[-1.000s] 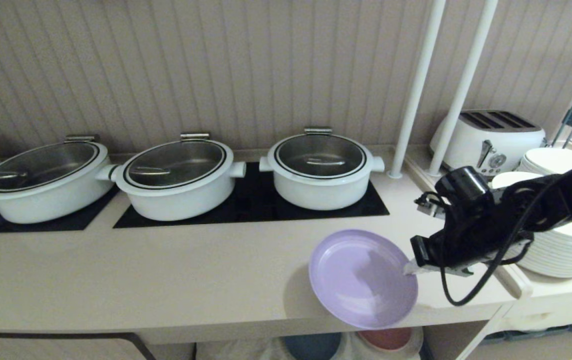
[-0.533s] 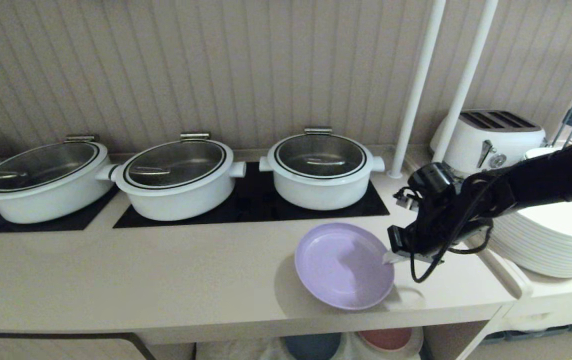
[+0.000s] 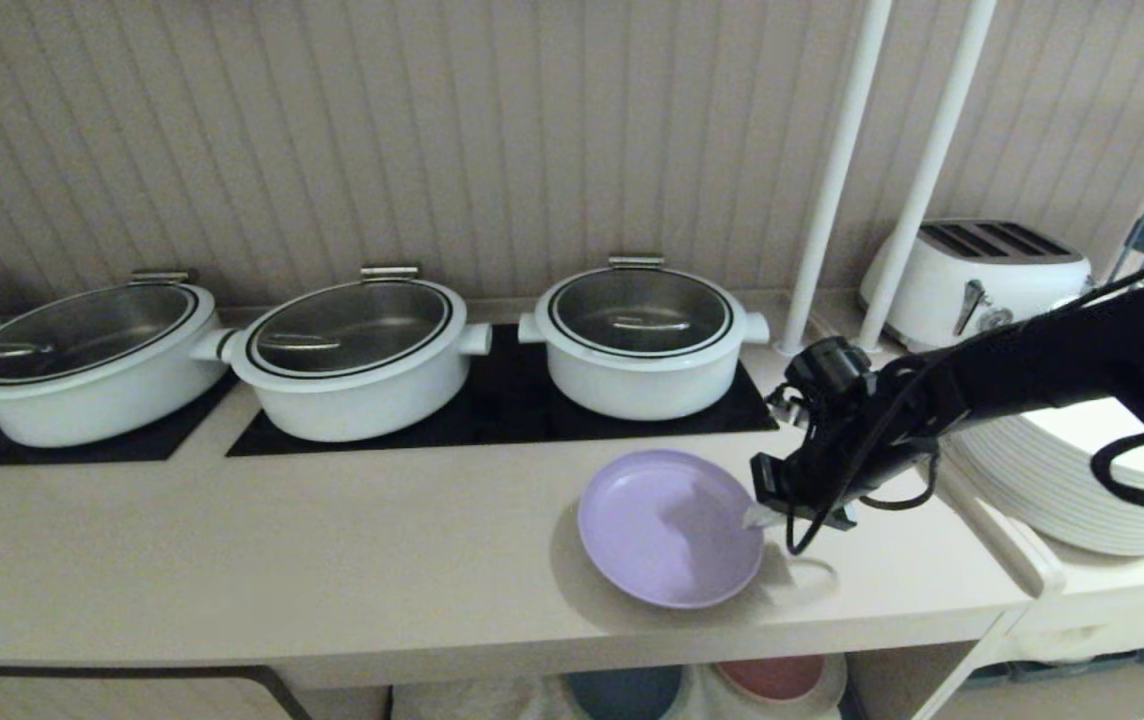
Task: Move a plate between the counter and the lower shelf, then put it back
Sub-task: Put the plate
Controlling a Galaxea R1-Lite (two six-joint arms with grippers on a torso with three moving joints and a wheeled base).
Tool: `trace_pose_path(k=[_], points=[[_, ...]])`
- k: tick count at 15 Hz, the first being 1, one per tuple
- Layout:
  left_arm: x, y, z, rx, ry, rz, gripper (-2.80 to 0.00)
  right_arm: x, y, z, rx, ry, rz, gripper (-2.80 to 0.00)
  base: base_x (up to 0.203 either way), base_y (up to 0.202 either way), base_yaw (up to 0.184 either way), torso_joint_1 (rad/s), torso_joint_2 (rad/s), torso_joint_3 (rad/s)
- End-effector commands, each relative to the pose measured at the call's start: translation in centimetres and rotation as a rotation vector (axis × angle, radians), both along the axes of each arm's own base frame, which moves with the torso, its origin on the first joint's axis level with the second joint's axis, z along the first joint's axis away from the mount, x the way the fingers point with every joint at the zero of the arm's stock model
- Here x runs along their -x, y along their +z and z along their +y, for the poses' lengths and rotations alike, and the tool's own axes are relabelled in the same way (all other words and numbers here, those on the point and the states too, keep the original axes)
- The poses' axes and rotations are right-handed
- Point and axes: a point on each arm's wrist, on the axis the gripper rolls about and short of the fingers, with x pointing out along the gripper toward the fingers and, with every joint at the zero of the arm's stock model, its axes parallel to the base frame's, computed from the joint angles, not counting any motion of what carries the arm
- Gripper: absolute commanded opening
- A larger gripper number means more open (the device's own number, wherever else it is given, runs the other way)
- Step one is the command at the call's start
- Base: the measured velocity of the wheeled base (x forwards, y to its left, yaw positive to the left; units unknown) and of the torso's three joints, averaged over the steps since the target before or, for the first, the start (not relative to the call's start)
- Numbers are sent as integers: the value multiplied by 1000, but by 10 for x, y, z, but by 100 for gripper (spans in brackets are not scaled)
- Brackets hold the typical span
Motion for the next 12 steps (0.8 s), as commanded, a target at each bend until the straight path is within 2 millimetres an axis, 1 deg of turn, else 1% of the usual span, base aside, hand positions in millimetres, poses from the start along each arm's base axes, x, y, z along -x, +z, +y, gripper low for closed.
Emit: trace_pose_path(k=[1,8,12], points=[[0,0,0,1,0,-1,-280,-4,-5,2,0,-1,10,-280,0,0,0,0,0,0],[0,0,0,1,0,-1,-280,-6,-14,6,5,6,26,-280,0,0,0,0,0,0],[0,0,0,1,0,-1,-280,-6,-15,7,6,12,27,-280,0,0,0,0,0,0]])
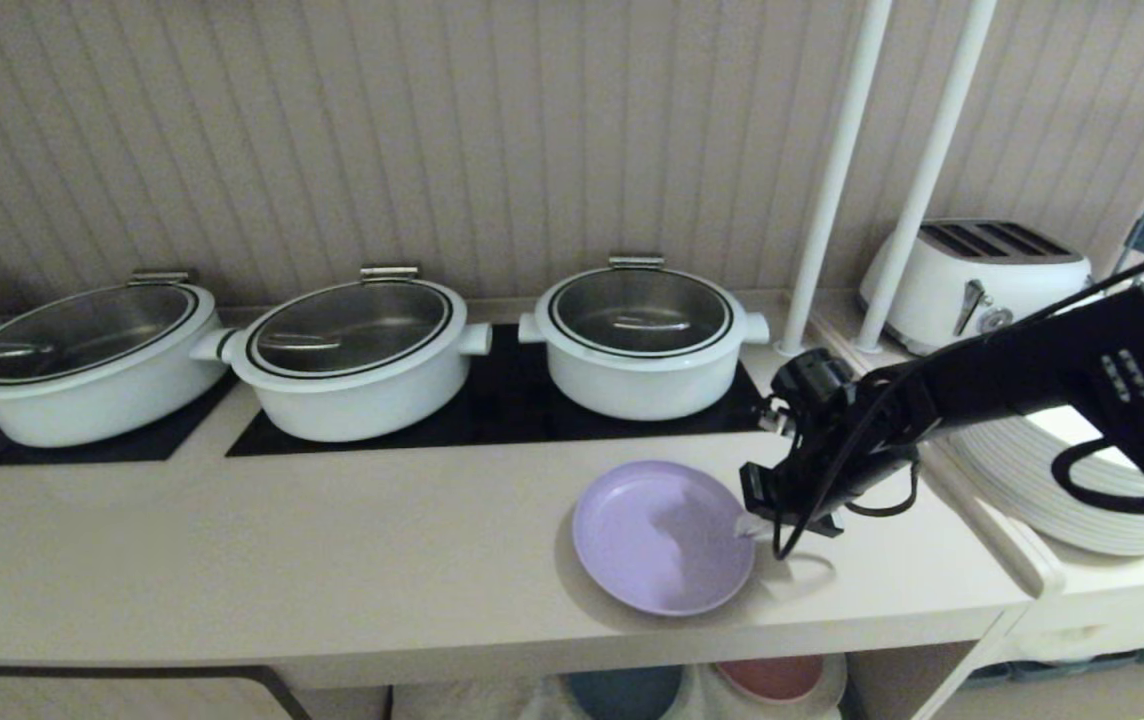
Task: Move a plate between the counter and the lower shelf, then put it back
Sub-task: Put the plate
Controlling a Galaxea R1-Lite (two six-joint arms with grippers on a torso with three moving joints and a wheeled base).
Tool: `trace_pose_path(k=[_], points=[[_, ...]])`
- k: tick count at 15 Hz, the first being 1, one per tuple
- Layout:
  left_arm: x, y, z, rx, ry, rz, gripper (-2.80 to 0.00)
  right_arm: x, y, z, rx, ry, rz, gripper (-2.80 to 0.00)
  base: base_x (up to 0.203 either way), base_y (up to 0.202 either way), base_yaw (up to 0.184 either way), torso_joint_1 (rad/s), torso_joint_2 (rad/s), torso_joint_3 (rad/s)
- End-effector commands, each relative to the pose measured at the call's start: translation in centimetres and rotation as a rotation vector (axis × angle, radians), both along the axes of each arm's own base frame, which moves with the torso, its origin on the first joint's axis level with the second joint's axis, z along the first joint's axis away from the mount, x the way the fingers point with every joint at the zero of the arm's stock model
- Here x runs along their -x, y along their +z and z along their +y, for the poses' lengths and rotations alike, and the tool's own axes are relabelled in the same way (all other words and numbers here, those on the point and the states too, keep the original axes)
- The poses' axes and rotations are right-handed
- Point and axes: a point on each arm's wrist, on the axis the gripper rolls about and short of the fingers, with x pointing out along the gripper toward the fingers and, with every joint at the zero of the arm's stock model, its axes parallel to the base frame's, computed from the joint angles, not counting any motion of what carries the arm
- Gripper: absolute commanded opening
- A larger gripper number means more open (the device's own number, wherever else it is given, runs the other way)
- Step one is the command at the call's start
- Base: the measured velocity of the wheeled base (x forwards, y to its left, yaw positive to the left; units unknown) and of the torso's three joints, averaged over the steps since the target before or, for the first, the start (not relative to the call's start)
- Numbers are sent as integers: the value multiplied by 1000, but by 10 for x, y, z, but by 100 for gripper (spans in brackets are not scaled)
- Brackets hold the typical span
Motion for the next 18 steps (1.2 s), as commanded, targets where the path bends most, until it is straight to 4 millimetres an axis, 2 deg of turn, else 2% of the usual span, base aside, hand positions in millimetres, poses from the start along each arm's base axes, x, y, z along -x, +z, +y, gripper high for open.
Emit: trace_pose_path(k=[1,6,7,14,18], points=[[0,0,0,1,0,0,-280,0,0,1,-2,1,4,-280,0,0,0,0,0,0],[0,0,0,1,0,0,-280,0,-1,0,0,-1,3,-280,0,0,0,0,0,0],[0,0,0,1,0,0,-280,-1,-1,0,-2,0,2,0,0,0,0,0,0,0],[0,0,0,1,0,0,-280,-2,0,1,2,-1,-3,0,0,0,0,0,0,0],[0,0,0,1,0,0,-280,1,13,-1,-8,-3,-32,0,0,0,0,0,0,0]])
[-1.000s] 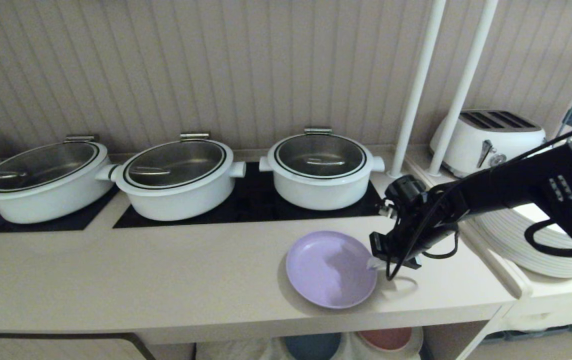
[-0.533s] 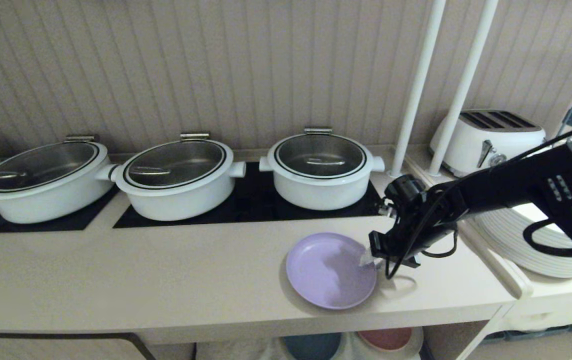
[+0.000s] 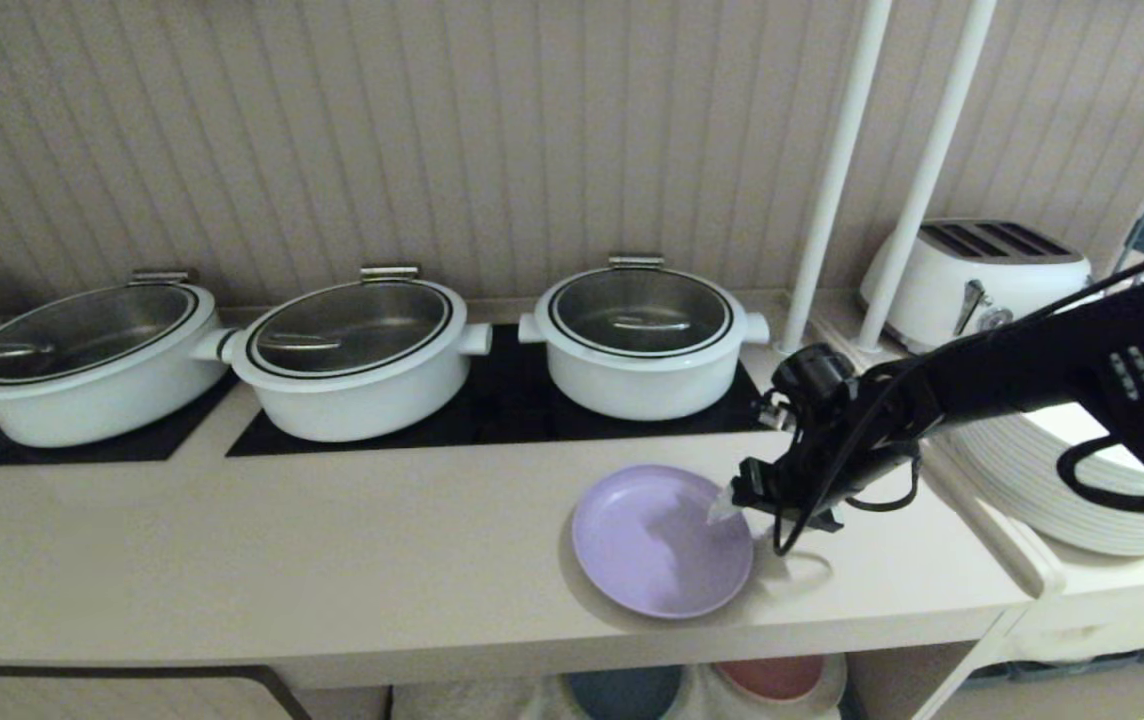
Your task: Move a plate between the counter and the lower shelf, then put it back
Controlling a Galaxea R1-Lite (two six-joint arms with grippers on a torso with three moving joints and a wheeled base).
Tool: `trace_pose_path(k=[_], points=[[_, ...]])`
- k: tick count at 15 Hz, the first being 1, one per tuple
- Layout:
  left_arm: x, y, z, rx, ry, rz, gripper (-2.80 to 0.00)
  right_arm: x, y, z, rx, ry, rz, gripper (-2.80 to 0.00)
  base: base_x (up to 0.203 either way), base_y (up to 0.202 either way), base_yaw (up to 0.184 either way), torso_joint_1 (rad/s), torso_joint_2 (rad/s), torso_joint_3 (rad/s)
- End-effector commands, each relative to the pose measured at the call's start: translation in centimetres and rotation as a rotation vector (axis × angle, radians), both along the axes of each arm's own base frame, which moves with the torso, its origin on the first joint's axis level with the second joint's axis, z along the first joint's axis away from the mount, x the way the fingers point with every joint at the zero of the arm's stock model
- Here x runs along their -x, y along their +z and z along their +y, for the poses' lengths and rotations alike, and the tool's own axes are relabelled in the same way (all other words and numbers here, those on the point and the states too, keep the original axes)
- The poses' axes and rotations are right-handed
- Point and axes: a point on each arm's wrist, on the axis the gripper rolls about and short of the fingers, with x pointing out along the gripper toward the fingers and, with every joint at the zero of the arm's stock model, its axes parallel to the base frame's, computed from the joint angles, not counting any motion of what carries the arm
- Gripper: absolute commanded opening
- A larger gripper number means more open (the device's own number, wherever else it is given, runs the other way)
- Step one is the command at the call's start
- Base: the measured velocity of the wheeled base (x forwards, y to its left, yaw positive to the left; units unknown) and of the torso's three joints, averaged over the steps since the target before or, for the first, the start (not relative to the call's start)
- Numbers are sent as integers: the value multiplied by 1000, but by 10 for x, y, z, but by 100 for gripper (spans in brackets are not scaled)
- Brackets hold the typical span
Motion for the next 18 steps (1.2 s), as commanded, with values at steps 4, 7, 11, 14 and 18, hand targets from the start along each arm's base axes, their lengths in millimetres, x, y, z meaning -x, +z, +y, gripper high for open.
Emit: trace_pose_path(k=[4,7,11,14,18], points=[[0,0,0,0,0,-1,-280,12,23,-7,-15,-7,-35,0,0,0,0,0,0,0],[0,0,0,0,0,-1,-280,26,34,-13,-18,-10,-45,0,0,0,0,0,0,0],[0,0,0,0,0,-1,-280,52,51,-21,-27,-8,-62,0,0,0,0,0,0,0],[0,0,0,0,0,-1,-280,74,62,-28,-30,-7,-72,0,0,0,0,0,0,0],[0,0,0,0,0,-1,-280,101,72,-37,-42,-8,-112,-280,0,0,0,0,0,0]])
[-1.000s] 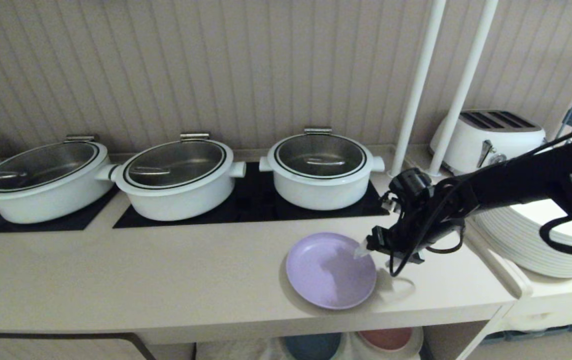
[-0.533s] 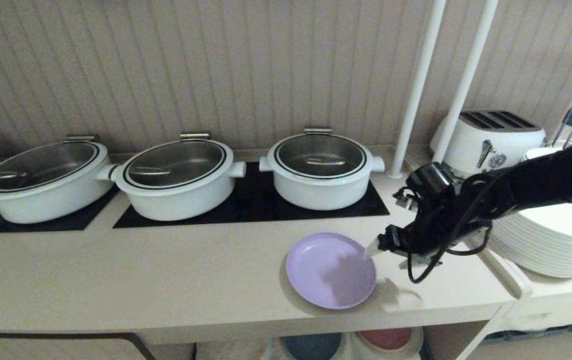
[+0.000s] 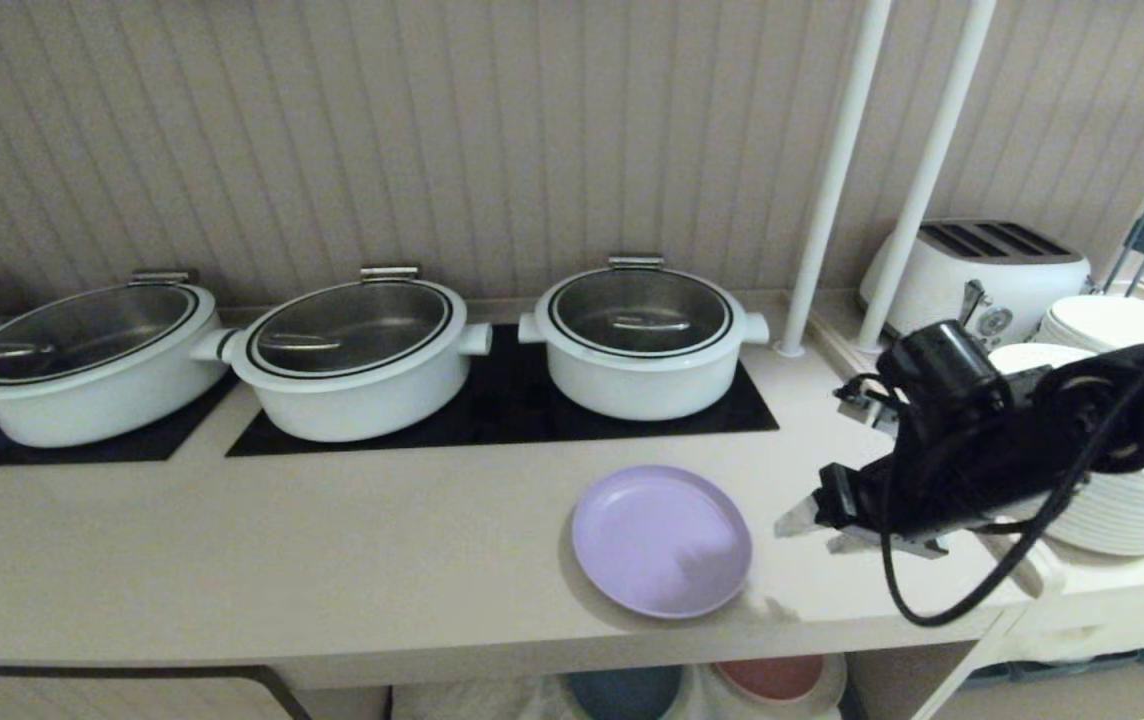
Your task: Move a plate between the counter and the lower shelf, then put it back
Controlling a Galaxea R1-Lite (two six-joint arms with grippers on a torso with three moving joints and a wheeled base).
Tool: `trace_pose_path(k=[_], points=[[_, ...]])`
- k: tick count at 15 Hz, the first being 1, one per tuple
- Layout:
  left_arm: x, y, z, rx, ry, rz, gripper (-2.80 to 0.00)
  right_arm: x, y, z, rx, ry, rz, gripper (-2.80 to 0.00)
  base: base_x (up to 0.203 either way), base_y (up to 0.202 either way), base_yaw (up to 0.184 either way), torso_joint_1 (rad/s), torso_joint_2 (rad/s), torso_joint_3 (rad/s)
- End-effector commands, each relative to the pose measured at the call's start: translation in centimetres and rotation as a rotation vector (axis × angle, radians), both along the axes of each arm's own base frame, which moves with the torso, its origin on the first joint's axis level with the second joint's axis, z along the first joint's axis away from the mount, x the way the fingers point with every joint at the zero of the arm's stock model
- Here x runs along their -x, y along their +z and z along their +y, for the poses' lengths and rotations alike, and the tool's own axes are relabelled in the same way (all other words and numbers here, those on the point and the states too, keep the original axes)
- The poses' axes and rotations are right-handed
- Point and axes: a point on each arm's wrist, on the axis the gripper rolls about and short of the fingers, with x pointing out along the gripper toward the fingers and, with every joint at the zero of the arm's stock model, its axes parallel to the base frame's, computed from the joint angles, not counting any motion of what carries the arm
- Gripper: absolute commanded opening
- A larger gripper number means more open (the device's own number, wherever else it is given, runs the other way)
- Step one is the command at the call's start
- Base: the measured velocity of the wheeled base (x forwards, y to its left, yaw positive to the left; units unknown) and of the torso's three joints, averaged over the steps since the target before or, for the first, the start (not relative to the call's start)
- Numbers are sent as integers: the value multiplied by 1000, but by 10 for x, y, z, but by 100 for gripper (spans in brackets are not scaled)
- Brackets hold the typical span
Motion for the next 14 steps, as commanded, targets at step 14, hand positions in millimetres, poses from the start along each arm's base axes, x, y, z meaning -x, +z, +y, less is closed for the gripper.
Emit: trace_pose_path(k=[14], points=[[0,0,0,0,0,-1,-280,131,80,-67,38,7,-446,-280,0,0,0,0,0,0]])
